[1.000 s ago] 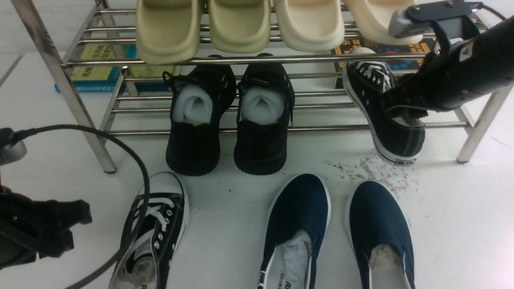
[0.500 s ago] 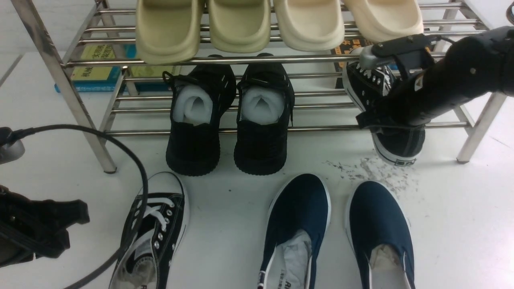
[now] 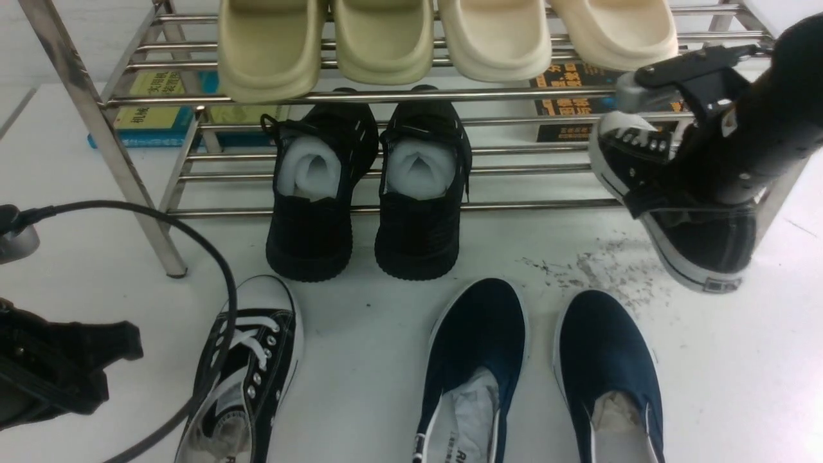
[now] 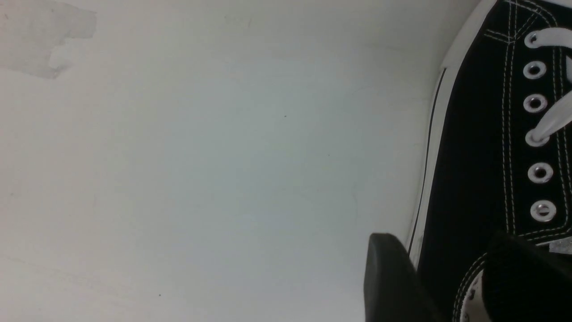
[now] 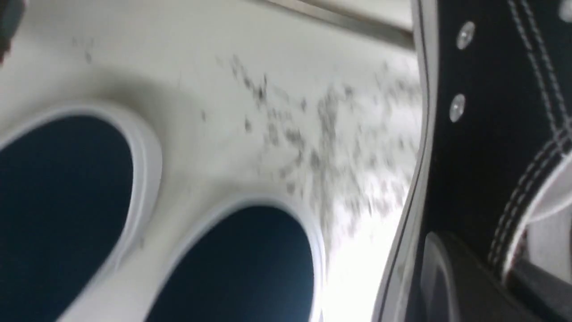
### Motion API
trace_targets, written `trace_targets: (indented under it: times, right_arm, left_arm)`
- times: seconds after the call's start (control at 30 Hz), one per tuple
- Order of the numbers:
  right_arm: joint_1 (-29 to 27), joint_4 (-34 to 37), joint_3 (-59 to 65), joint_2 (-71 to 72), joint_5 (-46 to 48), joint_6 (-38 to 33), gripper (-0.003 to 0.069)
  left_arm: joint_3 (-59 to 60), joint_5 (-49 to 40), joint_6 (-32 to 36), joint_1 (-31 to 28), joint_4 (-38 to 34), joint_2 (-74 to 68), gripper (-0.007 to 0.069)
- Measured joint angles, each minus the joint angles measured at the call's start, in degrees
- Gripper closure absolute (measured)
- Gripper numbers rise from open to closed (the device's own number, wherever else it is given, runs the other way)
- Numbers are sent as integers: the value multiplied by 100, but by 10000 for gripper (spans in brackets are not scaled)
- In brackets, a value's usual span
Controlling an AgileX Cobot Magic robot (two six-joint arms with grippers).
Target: Take the shoes off the shelf with your hand on the white table.
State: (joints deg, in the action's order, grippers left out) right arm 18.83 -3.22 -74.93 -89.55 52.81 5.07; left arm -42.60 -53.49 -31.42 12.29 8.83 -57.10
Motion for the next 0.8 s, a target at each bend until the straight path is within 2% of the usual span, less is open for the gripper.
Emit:
trace_targets:
  times: [0.17, 0.33, 0.4, 0.53, 0.63, 0.7, 0.73, 0.77, 0.8]
  right_arm:
    - [0, 136, 0, 723, 855, 14, 657]
    - [4, 634, 0, 1544, 1871, 107, 654]
    - [36, 802, 0, 1655, 1967, 191, 654]
    - [544, 1279, 107, 2044, 1955, 479, 653]
    - [1742, 1831, 512, 2281, 1849, 917, 652]
    - [2336, 1984, 623, 2210, 1599, 1241, 651]
    - [2698, 1997, 639, 2107, 1431, 1479, 652]
    - [2836, 1992, 639, 2057, 1391, 1578, 652]
    - [3343, 1810, 626, 1800, 992, 1974, 652]
  left_arm:
    - [0, 0, 0, 0, 0, 0, 305]
    - [0, -7, 0, 0, 5, 0, 305]
    - [0, -7, 0, 0, 5, 0, 305]
    - [0, -7, -5, 0, 5, 0, 305]
    - [0, -7, -5, 0, 5, 0, 305]
    - [0, -7, -5, 0, 5, 0, 305]
    - [0, 1, -5, 0, 11, 0, 305]
    - [0, 2, -5, 0, 11, 0, 305]
    - [4, 56, -5, 0, 31, 0, 305]
